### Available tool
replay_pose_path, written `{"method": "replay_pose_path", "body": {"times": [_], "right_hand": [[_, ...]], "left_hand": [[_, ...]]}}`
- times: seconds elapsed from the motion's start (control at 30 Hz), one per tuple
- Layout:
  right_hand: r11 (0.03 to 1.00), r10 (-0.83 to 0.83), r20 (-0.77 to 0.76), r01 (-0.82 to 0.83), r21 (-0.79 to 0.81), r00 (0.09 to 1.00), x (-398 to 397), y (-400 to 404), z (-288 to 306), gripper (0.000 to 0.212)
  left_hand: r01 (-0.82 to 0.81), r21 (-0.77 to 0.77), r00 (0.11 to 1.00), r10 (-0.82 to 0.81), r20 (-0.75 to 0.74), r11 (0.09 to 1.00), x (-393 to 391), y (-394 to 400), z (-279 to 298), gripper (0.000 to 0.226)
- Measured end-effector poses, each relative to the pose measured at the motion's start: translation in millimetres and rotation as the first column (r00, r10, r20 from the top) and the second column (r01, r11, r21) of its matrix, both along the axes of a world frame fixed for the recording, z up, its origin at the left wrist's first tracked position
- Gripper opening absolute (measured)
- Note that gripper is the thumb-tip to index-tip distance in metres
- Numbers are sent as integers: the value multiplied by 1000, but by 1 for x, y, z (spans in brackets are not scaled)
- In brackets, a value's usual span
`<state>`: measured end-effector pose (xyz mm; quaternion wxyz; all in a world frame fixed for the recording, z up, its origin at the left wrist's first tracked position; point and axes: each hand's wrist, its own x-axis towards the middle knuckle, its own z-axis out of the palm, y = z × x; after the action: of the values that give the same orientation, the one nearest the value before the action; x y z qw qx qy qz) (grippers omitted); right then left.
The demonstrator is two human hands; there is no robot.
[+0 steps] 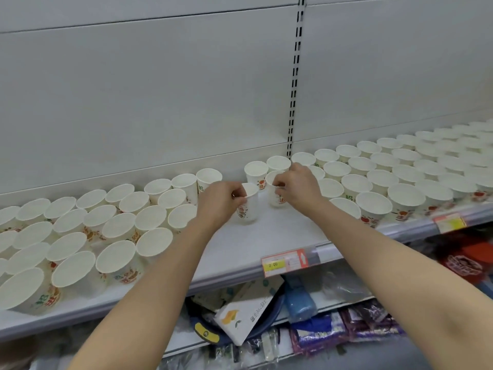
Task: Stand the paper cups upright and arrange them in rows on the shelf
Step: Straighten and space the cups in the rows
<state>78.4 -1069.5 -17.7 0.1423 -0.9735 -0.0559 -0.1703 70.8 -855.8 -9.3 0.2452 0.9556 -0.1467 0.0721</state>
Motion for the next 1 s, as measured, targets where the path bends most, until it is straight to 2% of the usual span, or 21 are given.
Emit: {"method": "replay_pose_path", "body": {"times": [0.1, 0.17, 0.23, 0.3, 0.37, 0.47, 0.6, 0.77, 0.87, 1.0], "right_hand": [[998, 12, -31, -13, -54, 999, 5, -7, -2, 14], [995, 58, -66, -63, -78, 996, 5, -15, 0, 22], [980, 129, -90, -141, -141, 988, 4, -26, 5, 30], [957, 157, -90, -174, -233, 983, 5, -38, 10, 29], [947, 133, -111, -160, -278, 985, 9, -46, 9, 25], [952, 120, -118, -148, -266, 986, 13, -48, 6, 16], [954, 155, -71, -167, -248, 985, 13, -48, 7, 13], [948, 184, -47, -190, -255, 982, 19, -51, 9, 13], [945, 198, -39, -201, -259, 979, 21, -52, 5, 14], [943, 229, -6, -224, -247, 973, 24, -50, -4, 11]], "left_hand": [[0, 69, 1000, 0, -2, 998, 12, -18, -3, 5], [20, 68, 999, -18, -31, 997, 16, -21, -4, 11], [97, 41, 994, -95, -45, 994, 19, -15, -5, 25], [170, 98, 985, -170, -13, 980, 23, -5, -5, 35], [189, 195, 981, -194, 4, 962, 27, 1, -5, 34], [176, 267, 983, -182, -2, 948, 28, -7, -7, 13], [120, 208, 991, -129, 29, 971, 24, -30, -13, 7], [56, 60, 997, -59, 49, 997, 21, -38, -17, 20], [0, 79, 997, -6, 71, 997, 20, -46, -20, 8], [-26, 66, 997, 21, 69, 997, 16, -58, -20, 12]]}}
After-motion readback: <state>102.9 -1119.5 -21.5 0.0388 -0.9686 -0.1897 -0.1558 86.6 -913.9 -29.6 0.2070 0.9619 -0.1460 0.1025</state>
